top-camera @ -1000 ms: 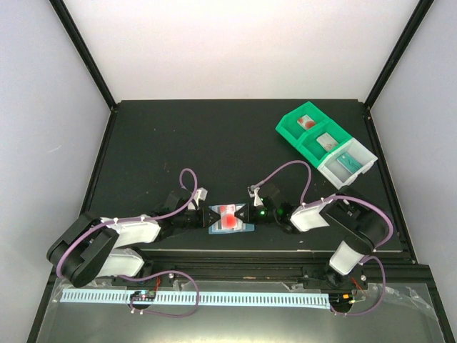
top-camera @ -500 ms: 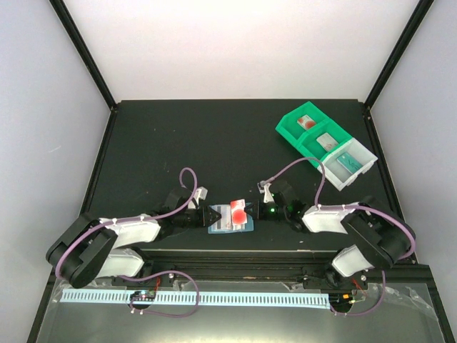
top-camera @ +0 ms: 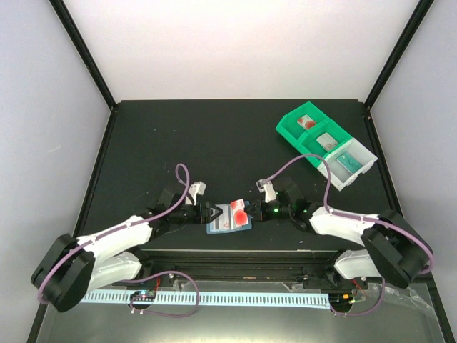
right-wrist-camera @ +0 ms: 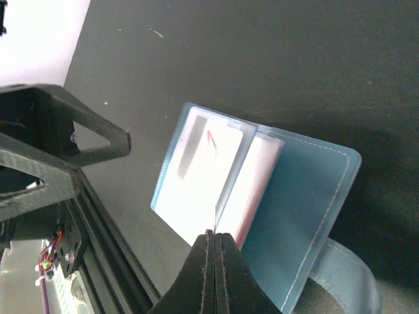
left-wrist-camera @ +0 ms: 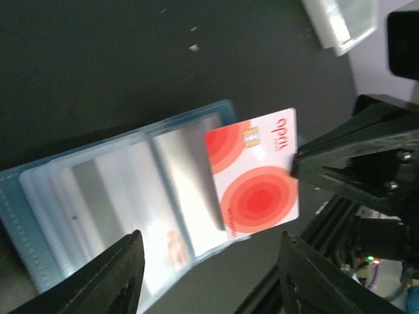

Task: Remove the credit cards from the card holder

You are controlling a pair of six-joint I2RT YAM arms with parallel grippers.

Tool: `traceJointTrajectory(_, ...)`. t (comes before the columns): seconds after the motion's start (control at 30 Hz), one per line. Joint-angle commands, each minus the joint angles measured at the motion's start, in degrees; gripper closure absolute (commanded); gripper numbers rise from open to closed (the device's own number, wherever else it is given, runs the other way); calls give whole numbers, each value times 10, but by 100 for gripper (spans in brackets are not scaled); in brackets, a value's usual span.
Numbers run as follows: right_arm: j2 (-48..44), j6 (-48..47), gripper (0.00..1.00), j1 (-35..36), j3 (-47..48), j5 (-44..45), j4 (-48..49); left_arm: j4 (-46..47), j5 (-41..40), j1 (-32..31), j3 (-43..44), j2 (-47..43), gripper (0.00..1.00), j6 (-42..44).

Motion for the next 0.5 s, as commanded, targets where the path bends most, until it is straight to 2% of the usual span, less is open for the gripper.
traceJointTrajectory(0.0,-43,-53,99,-3,23,-36,-56,-33,35,0,31,-50,41,41)
traceJointTrajectory(0.13,-82,-71,99,-4,29,-90,-74,-66,59,3,46,-65,37,70)
traceJointTrajectory(0.33,-132,-74,99,-3,38,-200,-70,-52,169,3,52,-83,38,84)
traceJointTrajectory(0.47,-162,-52,99,-4,28,-237,-45,-37,203,3,42,-121,41,80)
